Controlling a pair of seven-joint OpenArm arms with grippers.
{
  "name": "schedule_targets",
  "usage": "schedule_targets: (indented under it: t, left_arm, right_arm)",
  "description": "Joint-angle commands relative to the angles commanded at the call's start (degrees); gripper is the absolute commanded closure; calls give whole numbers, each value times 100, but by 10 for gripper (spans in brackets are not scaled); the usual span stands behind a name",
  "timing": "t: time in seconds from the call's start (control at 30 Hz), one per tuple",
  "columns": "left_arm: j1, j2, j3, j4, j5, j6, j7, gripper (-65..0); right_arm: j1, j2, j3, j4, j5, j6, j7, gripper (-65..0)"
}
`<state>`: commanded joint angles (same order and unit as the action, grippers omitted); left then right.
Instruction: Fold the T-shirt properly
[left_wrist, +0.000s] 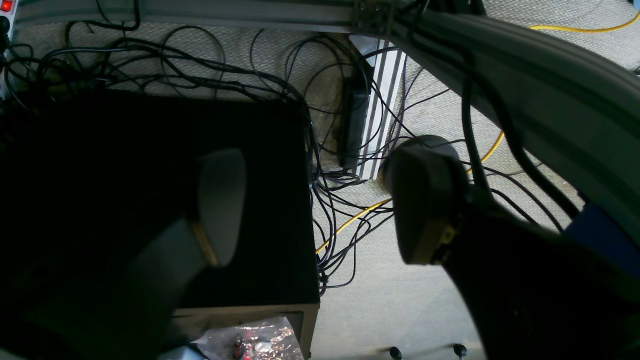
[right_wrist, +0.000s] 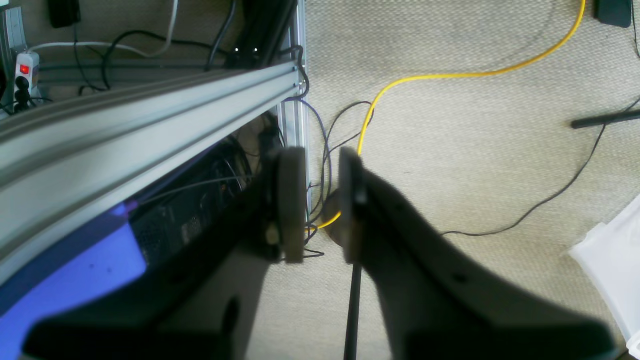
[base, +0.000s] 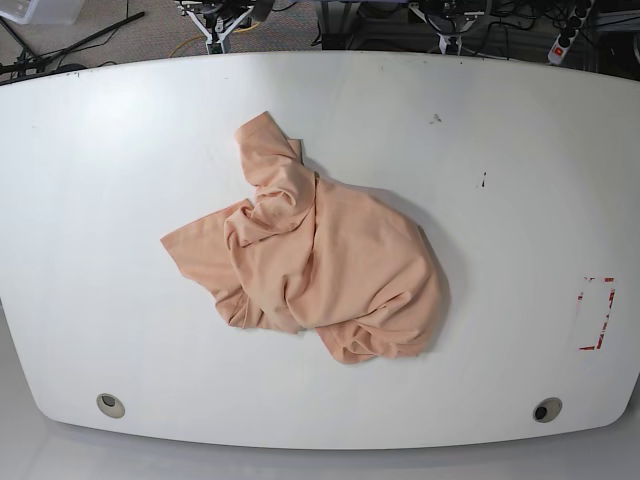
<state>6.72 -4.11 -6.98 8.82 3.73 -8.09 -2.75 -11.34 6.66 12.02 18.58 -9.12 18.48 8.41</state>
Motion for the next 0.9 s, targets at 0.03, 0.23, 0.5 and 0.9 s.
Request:
schedule_targets:
  t: [0.03,0.23,0.5,0.9]
  left_arm:
    - [9,64,-9,-104,-17,-22,-2,-426]
    - [9,64,-9,-104,-17,-22,-2,-426]
    - [9,64,-9,-104,-17,-22,-2,-426]
    - [159,64,-9,-60,-26,-22,-64,-426]
  right_arm:
    - [136,-64,24,-25,3,37,-11,-108]
    - [136,-64,24,-25,3,37,-11,-108]
    - [145,-64,24,-25,3,37,-11,-108]
    - [101,-55,15,1,3,55,-2,-105]
